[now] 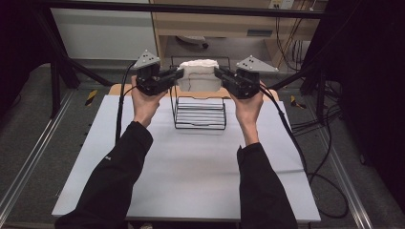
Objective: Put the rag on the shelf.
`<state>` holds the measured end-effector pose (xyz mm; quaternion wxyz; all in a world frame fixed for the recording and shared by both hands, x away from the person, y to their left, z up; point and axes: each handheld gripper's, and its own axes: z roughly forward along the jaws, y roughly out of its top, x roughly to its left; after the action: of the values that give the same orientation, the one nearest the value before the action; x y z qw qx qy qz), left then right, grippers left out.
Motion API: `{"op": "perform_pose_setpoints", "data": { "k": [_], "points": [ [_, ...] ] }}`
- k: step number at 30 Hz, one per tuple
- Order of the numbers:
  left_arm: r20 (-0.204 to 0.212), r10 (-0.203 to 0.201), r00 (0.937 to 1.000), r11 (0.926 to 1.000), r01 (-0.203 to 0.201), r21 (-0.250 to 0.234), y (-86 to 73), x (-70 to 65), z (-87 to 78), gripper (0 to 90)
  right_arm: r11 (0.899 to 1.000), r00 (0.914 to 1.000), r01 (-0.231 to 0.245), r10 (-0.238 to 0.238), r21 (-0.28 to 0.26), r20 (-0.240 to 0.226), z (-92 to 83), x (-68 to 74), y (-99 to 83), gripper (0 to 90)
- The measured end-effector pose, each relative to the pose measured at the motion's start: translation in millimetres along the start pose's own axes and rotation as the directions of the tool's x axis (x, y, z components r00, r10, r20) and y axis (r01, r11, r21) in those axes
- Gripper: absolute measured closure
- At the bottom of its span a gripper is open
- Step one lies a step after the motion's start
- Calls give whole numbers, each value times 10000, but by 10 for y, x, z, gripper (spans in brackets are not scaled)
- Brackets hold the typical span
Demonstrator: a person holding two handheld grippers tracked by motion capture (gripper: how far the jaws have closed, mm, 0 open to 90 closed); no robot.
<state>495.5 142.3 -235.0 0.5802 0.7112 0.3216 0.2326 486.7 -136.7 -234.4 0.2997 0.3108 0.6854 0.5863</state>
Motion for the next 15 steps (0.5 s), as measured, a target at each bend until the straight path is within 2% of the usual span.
{"op": "perform_pose_setpoints", "data": {
  "k": [1, 7, 15],
  "points": [
    [-60, 105, 9999, 9999, -105, 32, -7, -6, -12, 777, 10000, 10000, 9, -9, 10, -49, -13, 6, -13, 812],
    [53, 171, 9998, 9996, -172, 222, -26, -38, -38, 759, 9998, 9996, 140, -137, 125, -252, -62, 23, -87, 816],
    [75, -25, 10000, 9990, 22, 451, 69, -11, -151, 682, 9994, 9991, 319, -315, 155, -268, -54, 38, -137, 816]
  ]
}}
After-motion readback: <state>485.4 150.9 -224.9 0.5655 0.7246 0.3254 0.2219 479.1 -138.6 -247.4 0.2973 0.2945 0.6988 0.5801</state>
